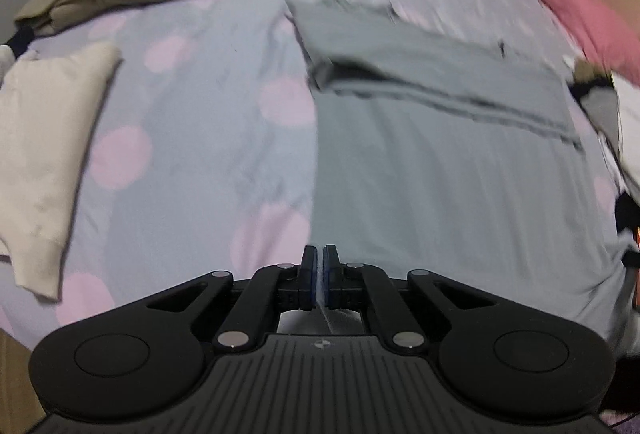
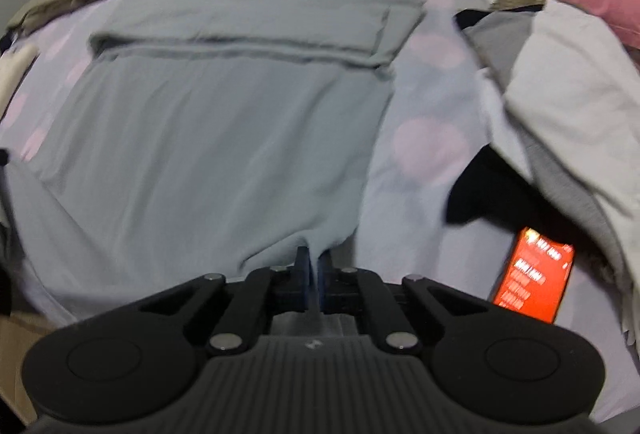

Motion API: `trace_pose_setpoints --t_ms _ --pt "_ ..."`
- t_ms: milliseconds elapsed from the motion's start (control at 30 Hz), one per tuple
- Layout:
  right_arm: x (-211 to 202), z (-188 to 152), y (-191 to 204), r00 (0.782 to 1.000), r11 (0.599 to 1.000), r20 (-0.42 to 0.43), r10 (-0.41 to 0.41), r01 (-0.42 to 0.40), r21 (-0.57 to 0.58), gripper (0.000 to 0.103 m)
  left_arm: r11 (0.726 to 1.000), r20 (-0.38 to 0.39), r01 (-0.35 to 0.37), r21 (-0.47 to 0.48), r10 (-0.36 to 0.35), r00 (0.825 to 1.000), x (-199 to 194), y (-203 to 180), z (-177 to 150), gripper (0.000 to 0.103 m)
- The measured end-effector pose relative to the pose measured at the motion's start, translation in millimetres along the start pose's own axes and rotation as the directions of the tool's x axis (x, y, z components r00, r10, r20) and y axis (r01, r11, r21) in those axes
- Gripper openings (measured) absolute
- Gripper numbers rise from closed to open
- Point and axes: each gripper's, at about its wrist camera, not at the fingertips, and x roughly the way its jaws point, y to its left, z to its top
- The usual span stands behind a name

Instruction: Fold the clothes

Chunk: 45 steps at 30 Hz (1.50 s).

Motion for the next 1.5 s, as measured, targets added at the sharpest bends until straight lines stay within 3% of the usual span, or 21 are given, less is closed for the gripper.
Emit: trace_pose_setpoints --t_ms 100,267,433,500,633,733,833,933,1033,1067,1133,1333,1500 --pt "3 8 -7 0.998 0.999 0.034 -0.044 0.044 0.006 0.004 1.000 0.029 -0.010 0.018 0.010 1.000 5 -1 4 0.001" --pt "16 17 -9 0.998 0.999 0.046 -0.049 0.049 -0.001 0.005 0.997 0.051 -0.049 0.064 0.046 0.998 17 -8 6 0.005" --pt "22 18 -8 0.995 0.995 0.055 -0.083 0.086 -0.052 0.019 0.977 0.126 -0.161 0.140 0.143 0.982 13 -15 1 0.010" --pt "13 16 -7 0.991 0.992 0.088 -0.096 0.103 -0.077 0.021 0.967 0.172 -0.161 0.195 0.128 0.977 3 -22 -1 0.013" --pt "-3 11 2 0.987 0.983 0.157 -0.031 0.059 -0.174 0.022 0.928 0.203 -0.092 0.360 0.018 0.979 -9 -46 -13 0.017" --pt "-6 -4 20 0.988 0.950 0.150 0.041 0.008 -0.313 0.025 0.865 0.158 -0.045 0.499 -0.040 0.987 -7 -68 -30 0.025" --pt "-5 -23 40 0.988 0.889 0.122 0.097 -0.030 -0.458 0.029 0.777 0.103 -0.025 0.629 -0.052 0.993 0 -89 -51 0.026" --pt "-4 -43 60 0.988 0.815 0.082 0.131 -0.060 -0.577 0.035 0.665 0.049 0.000 0.747 -0.056 0.997 8 -109 -78 0.028" --pt "-3 -65 75 0.991 0.736 0.041 0.129 -0.068 -0.673 0.040 0.537 0.024 0.004 0.843 -0.044 0.999 11 -123 -107 0.042" --pt "-3 -71 79 0.992 0.711 0.040 0.121 -0.059 -0.701 0.048 0.505 0.016 0.007 0.863 -0.042 0.999 12 -125 -114 0.047" --pt "-4 -82 85 0.993 0.661 0.045 0.107 -0.037 -0.750 0.051 0.448 -0.001 0.019 0.894 -0.040 0.999 13 -128 -128 0.047" --pt "-2 -108 100 0.995 0.491 0.076 0.069 0.033 -0.871 0.051 0.358 0.080 -0.106 0.928 0.087 0.993 22 -122 -140 0.049" --pt "2 -121 94 0.992 0.398 0.121 -0.018 0.118 -0.910 0.051 0.271 0.160 -0.208 0.940 0.189 0.969 31 -117 -150 0.048"
